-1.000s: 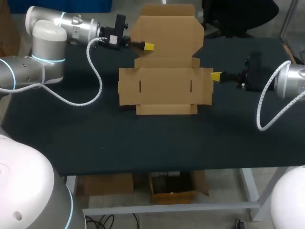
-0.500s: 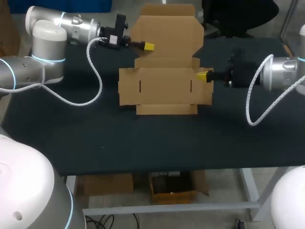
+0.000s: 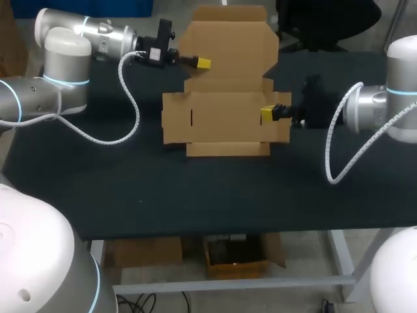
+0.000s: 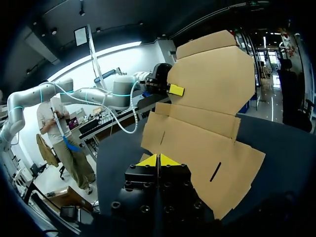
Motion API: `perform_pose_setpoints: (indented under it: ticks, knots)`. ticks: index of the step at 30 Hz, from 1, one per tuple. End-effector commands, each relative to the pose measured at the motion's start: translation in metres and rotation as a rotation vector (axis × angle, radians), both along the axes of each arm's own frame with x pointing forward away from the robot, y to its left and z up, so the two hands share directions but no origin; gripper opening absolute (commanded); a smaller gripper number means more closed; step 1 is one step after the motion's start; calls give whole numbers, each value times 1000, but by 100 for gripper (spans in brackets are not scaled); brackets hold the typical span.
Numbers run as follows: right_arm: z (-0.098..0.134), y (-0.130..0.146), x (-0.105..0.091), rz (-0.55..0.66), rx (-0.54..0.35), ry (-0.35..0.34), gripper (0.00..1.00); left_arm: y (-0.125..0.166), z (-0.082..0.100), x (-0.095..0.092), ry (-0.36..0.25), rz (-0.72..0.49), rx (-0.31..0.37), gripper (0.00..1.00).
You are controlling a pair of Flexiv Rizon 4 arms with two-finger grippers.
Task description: Assemble the packaging by folding the flat box into shape, placing the metal phone stand inside, and closing the box properly
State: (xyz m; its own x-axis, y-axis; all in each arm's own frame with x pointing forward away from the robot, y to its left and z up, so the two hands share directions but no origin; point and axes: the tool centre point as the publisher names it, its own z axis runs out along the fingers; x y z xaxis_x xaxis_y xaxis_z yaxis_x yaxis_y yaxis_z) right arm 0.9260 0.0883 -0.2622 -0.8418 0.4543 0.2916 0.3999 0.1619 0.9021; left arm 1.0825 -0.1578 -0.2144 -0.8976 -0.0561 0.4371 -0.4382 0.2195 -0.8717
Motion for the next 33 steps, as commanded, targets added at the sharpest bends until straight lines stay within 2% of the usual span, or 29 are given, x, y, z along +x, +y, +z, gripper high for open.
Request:
perform_pose_setpoints:
  ticks: [1,7,11,17,22,33]
  knots:
    - [0,-7,-20,-76,-32,-34,0,-2,1,3,-9,0,-4,0]
    - [-18,-7,-24,-86,-26,-51,0,-6,3,4,-25,-5,-15,0]
    - [-30,-2,-20,-132,-73,-83,0,-9,3,3,-30,-10,-13,0]
    - [-48,11,-12,-144,-82,-105,0,-11,4,3,-37,-17,-17,0]
    - [-60,28,-6,-162,-130,-131,0,-12,5,2,-51,-16,-31,0]
    - [-76,36,-2,-175,-171,-115,0,-12,7,2,-68,-28,-44,0]
